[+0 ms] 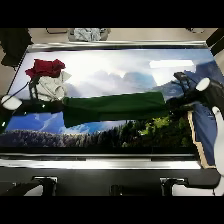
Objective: Fold the shirts.
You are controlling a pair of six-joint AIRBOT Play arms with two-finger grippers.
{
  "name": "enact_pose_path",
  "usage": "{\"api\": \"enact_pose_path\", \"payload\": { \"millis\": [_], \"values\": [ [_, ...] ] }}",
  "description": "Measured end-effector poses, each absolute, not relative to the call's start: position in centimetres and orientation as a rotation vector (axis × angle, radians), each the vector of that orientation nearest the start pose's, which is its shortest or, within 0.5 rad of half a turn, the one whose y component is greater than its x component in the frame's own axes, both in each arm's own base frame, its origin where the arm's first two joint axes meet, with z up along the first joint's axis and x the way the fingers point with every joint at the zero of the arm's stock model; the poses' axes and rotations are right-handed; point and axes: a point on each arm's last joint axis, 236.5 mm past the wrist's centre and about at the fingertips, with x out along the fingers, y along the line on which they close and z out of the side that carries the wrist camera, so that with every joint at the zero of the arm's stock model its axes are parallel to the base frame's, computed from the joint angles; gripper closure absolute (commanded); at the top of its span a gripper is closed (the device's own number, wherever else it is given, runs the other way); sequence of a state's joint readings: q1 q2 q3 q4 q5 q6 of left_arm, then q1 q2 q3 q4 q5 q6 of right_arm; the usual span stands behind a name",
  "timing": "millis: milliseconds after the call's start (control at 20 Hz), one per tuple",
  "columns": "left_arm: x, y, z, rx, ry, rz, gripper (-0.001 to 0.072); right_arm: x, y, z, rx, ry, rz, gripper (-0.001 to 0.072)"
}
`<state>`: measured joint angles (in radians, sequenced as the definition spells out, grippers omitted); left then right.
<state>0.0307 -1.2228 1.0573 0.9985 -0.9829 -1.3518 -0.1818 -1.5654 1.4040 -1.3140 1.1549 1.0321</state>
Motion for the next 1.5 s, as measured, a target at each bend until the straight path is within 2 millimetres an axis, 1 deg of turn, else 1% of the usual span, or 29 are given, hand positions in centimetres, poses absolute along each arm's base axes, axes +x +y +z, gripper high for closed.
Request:
{"api": "enact_pose_path", "payload": {
  "millis": [100, 150, 250, 300, 350, 400, 450, 500, 550, 600, 650, 750, 850, 950, 1100, 1150, 1200, 1250, 1300, 1350, 1400, 1450, 1500],
  "values": [
    [42.9, -9.2, 2.2, -0.378, 1.098, -0.321, 0.0682, 47.6, -2.3, -2.6, -0.088, 1.214, 0.309, 0.0666],
    [43.8, -9.1, 1.0, -0.384, 1.126, -0.319, 0.0682, 48.7, -2.3, -3.2, -0.075, 1.211, 0.302, 0.0666],
    [44.6, -9.1, -1.8, -0.4, 1.2, -0.313, 0.0681, 50.1, -1.7, -4.7, -0.026, 1.21, 0.304, 0.0664],
    [44.6, -9.1, -3.2, -0.407, 1.241, -0.314, 0.068, 50.5, -1.2, -5.5, 0.003, 1.215, 0.31, 0.0663],
    [44.4, -9.2, -4.3, -0.414, 1.278, -0.314, 0.0663, 50.6, -0.9, -6.3, 0.023, 1.227, 0.316, 0.0658],
    [44.2, -9.3, -5.2, -0.419, 1.308, -0.316, 0.0534, 50.6, -0.6, -6.9, 0.042, 1.237, 0.323, 0.0576],
    [44.1, -9.3, -5.9, -0.427, 1.332, -0.316, 0.0275, 50.6, -0.4, -7.3, 0.055, 1.247, 0.328, 0.0402],
    [44.1, -9.2, -6.2, -0.437, 1.346, -0.311, 0.0156, 50.5, -0.3, -7.5, 0.061, 1.254, 0.331, 0.0178],
    [44.2, -9.0, -6.2, -0.446, 1.351, -0.306, 0.0157, 50.5, -0.3, -7.3, 0.069, 1.252, 0.333, 0.0082],
    [44.4, -8.7, -5.8, -0.449, 1.349, -0.306, 0.0159, 50.7, -0.6, -6.9, 0.074, 1.242, 0.328, 0.0073],
    [44.6, -8.4, -5.2, -0.453, 1.346, -0.307, 0.0159, 50.7, -1.3, -6.4, 0.073, 1.232, 0.322, 0.0032],
    [45.0, -7.7, -3.2, -0.453, 1.32, -0.313, 0.016, 50.8, -3.3, -5.5, 0.087, 1.208, 0.296, 0.0026],
    [45.2, -7.3, -0.7, -0.442, 1.276, -0.32, 0.0161, 50.5, -5.0, -5.5, 0.149, 1.205, 0.279, 0.0014],
    [45.3, -7.4, 1.9, -0.425, 1.224, -0.332, 0.0162, 50.3, -5.5, -6.2, 0.229, 1.208, 0.287, 0.0011],
    [44.8, -8.1, 5.6, -0.39, 1.154, -0.358, 0.0162, 50.3, -3.5, -7.6, 0.355, 1.219, 0.355, 0.0015],
    [44.7, -8.5, 6.5, -0.38, 1.135, -0.368, 0.0163, 50.4, -3.0, -8.2, 0.384, 1.225, 0.368, 0.0044],
    [44.4, -9.0, 7.5, -0.368, 1.118, -0.379, 0.0165, 50.5, -2.3, -8.4, 0.413, 1.225, 0.384, 0.0138],
    [44.2, -9.4, 8.3, -0.358, 1.103, -0.391, 0.0171, 50.6, -1.7, -8.8, 0.425, 1.228, 0.393, 0.0356],
    [44.0, -9.9, 8.8, -0.349, 1.094, -0.402, 0.0171, 50.5, -0.8, -9.3, 0.443, 1.24, 0.407, 0.0656],
    [43.8, -10.4, 9.2, -0.339, 1.087, -0.413, 0.0171, 50.3, -0.4, -9.7, 0.441, 1.255, 0.413, 0.0667],
    [43.6, -10.9, 9.5, -0.331, 1.083, -0.425, 0.0179, 50.4, 0.1, -9.5, 0.449, 1.255, 0.42, 0.0667],
    [43.4, -11.5, 9.7, -0.322, 1.081, -0.438, 0.0257, 50.4, 0.5, -9.1, 0.45, 1.249, 0.434, 0.0668],
    [43.2, -12.2, 9.7, -0.314, 1.085, -0.452, 0.0432, 50.5, 0.9, -8.2, 0.445, 1.233, 0.455, 0.0668]
  ]
}}
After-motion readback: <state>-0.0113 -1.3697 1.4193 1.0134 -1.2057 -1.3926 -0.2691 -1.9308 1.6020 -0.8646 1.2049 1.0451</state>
